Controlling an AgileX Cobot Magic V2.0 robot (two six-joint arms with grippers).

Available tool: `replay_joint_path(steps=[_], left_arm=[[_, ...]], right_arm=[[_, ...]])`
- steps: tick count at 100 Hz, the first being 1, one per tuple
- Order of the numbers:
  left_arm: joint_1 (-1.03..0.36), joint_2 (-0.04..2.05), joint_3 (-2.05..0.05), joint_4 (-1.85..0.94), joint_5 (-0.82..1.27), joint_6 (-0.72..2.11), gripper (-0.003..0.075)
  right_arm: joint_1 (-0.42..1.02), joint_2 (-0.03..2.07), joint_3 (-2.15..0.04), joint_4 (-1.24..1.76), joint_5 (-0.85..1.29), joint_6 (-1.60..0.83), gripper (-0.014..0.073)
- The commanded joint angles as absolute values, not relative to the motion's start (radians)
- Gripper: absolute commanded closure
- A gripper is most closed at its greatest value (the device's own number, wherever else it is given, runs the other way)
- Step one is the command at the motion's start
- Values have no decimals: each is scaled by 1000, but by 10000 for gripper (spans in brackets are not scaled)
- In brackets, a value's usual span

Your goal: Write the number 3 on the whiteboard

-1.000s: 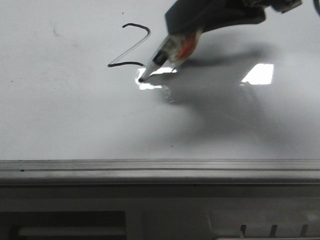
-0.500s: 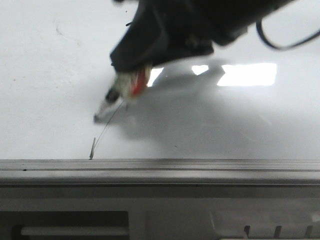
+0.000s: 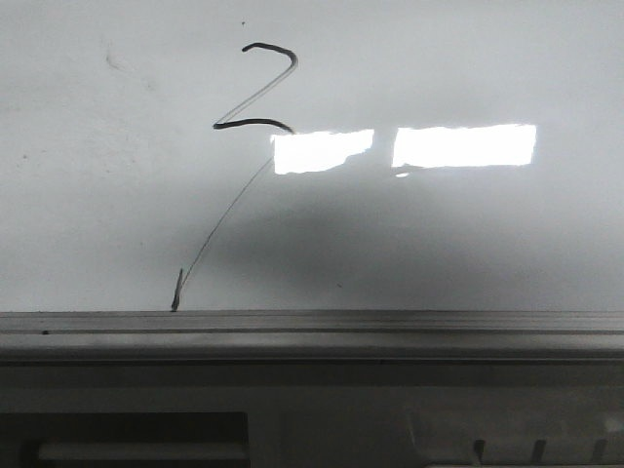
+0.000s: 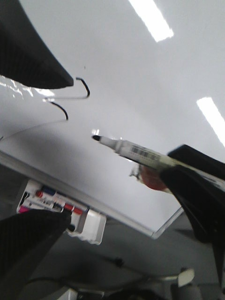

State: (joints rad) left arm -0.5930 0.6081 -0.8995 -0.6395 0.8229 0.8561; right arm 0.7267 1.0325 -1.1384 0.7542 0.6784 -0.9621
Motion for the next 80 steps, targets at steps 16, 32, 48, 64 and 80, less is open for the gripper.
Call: replay_joint_path(steps=[16,32,48,64,80], left_arm=[[-592,812,-1026,-821,997,995,322],[-592,878,-1039,-851,1006,996,321],[-592,907,-1039,-866,1055,996,322],[-592,917,-1040,-866,1062,996,322],[-592,927,-1044,-864,1043,996,368]], right_arm=[[786,1021,-1174,735,726,-1034,655],[857,1021,-1174,729,719,-1037,655],[883,1021,-1174,727,695,-1037,655],[895,1021,-1174,731,682,-1037,655],[918,1021,-1174,740,680,-1037,655]])
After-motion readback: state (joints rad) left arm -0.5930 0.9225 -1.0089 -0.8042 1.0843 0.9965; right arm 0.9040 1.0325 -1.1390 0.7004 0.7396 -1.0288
